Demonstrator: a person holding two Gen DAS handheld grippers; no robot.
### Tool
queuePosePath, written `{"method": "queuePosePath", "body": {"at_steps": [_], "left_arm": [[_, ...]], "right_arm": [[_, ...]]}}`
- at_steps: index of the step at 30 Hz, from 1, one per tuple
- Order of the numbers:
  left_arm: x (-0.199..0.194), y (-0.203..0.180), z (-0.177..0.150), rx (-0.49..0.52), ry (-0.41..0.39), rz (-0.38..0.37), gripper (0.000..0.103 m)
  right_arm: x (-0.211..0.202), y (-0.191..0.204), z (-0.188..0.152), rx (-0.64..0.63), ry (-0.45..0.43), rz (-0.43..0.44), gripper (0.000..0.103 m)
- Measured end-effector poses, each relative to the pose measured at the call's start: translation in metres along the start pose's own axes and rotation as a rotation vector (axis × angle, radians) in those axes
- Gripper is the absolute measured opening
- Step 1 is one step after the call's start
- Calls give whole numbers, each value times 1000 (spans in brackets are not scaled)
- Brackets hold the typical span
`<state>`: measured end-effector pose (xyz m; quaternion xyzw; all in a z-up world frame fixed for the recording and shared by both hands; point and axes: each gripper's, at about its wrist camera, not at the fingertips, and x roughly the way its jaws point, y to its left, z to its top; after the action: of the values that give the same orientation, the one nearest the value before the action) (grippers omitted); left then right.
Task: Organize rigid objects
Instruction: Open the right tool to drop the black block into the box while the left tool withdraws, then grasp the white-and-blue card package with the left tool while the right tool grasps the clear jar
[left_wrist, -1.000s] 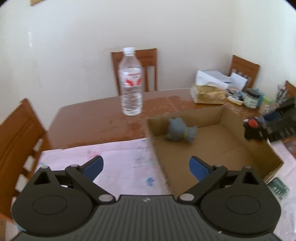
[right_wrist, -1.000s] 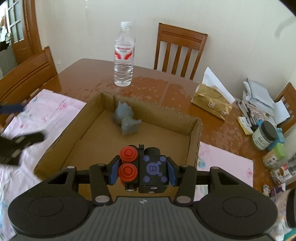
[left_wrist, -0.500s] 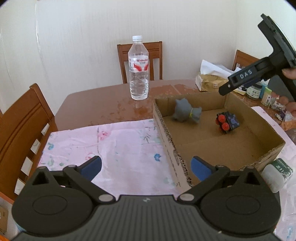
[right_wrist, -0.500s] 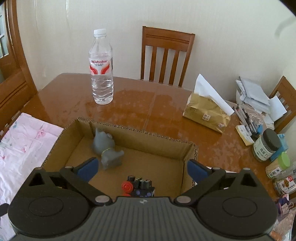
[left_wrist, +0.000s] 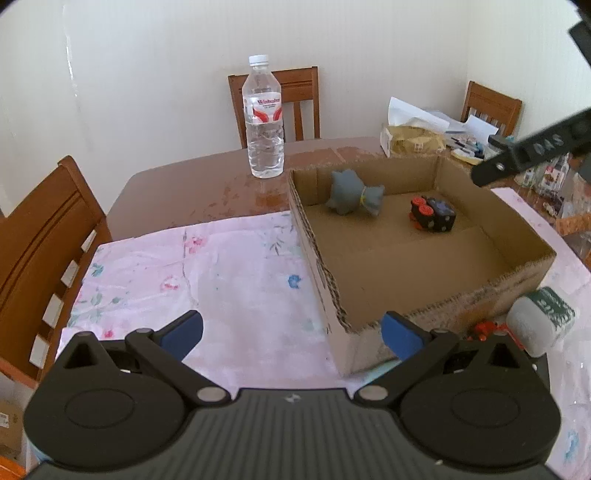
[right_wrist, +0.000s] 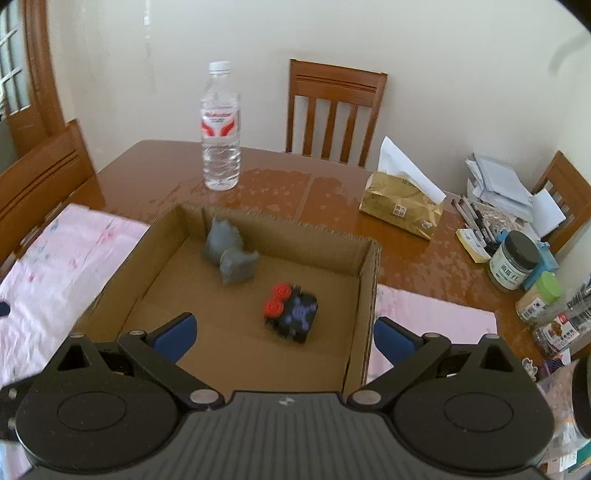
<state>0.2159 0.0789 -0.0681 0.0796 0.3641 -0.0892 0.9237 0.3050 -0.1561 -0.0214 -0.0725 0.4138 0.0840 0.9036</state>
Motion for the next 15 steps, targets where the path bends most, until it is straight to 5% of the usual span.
{"method": "queuePosePath", "body": {"at_steps": [15], "left_arm": [[-31, -52, -28, -53, 71, 90, 102]], "right_arm": [[-51, -12, -113, -81, 87, 115, 103]]}}
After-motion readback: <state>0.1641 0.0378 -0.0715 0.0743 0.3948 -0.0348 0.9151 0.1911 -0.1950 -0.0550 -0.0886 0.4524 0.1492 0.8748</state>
